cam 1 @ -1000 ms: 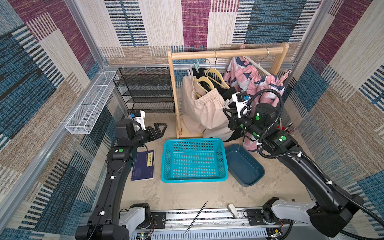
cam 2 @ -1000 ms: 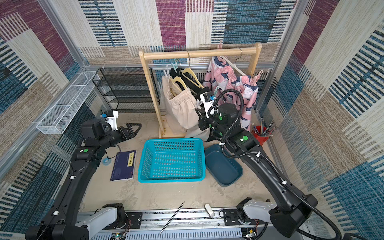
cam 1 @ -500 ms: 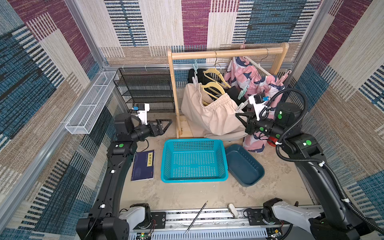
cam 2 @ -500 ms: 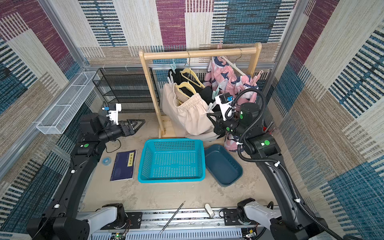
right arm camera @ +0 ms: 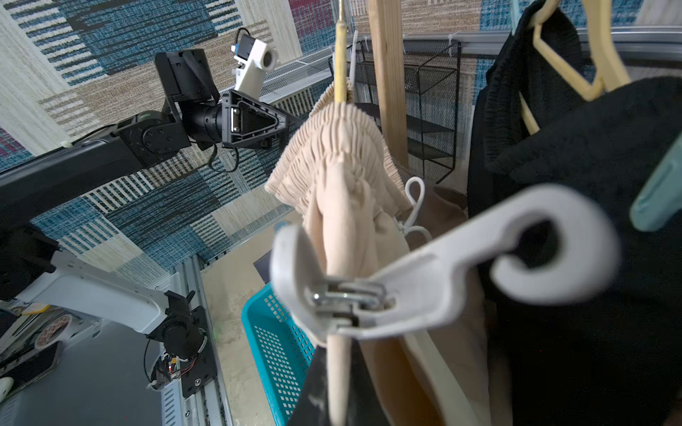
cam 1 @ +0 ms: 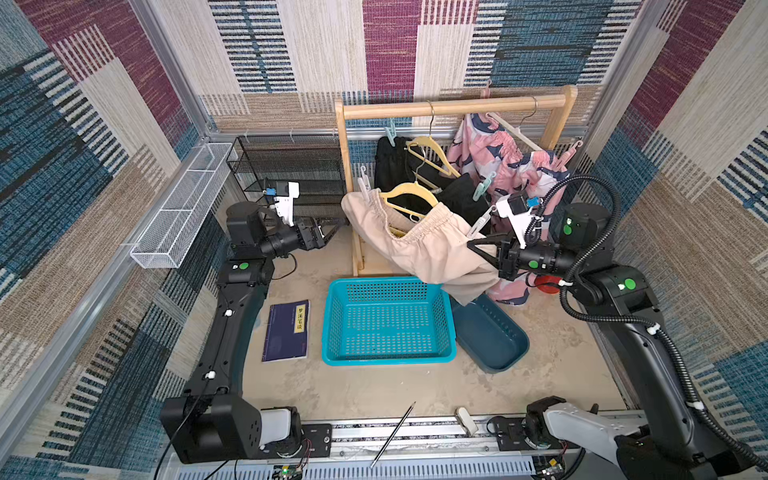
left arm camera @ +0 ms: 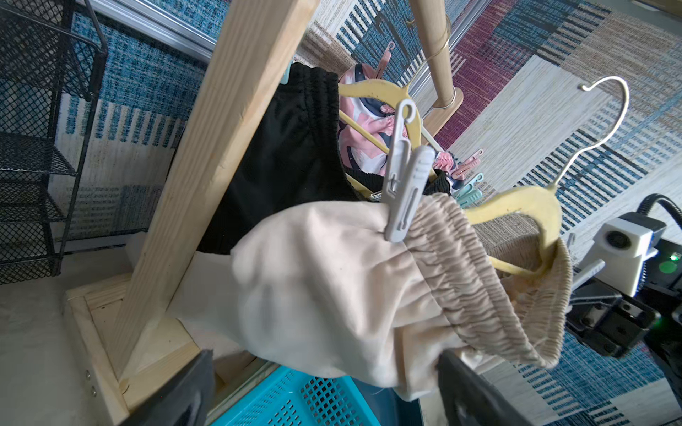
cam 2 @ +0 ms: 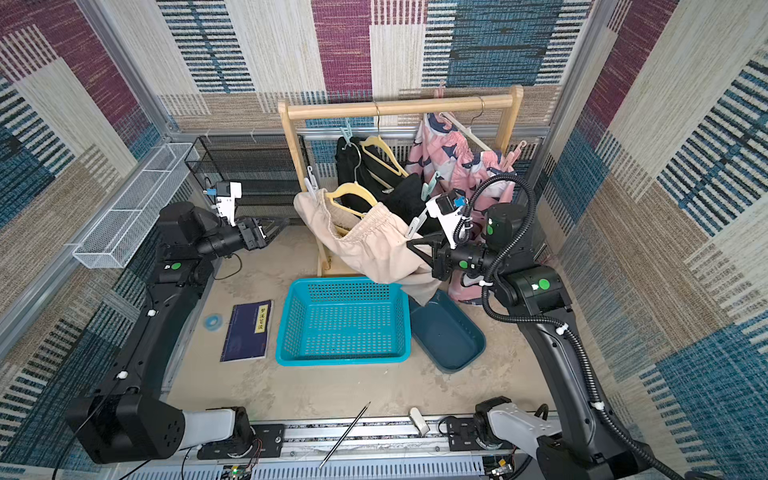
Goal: Remove the clothespins securing shorts to the hanger
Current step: Adjust the shorts in the basket.
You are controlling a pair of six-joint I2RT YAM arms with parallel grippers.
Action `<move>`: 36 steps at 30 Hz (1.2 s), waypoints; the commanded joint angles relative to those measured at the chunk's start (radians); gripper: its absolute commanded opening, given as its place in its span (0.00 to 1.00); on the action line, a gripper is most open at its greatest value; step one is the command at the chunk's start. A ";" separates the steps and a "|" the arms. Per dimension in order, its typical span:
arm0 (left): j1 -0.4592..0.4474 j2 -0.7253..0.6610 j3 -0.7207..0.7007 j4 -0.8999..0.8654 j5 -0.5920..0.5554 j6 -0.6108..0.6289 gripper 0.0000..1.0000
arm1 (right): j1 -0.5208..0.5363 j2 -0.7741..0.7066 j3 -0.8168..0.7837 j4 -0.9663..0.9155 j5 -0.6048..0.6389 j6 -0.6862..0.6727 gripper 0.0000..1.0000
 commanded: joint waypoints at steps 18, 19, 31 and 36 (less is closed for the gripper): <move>0.069 0.003 -0.027 0.044 0.071 -0.034 0.97 | -0.013 0.078 -0.079 0.163 -0.242 0.001 0.00; 0.069 0.003 -0.027 0.043 0.074 -0.033 0.97 | -0.014 0.078 -0.086 0.175 -0.251 0.004 0.00; 0.072 0.003 -0.021 -0.018 0.085 0.013 0.98 | -0.013 0.091 -0.114 0.205 -0.348 -0.026 0.00; 0.087 0.010 -0.019 -0.016 0.098 0.006 0.98 | -0.018 0.097 -0.113 0.200 -0.354 -0.043 0.00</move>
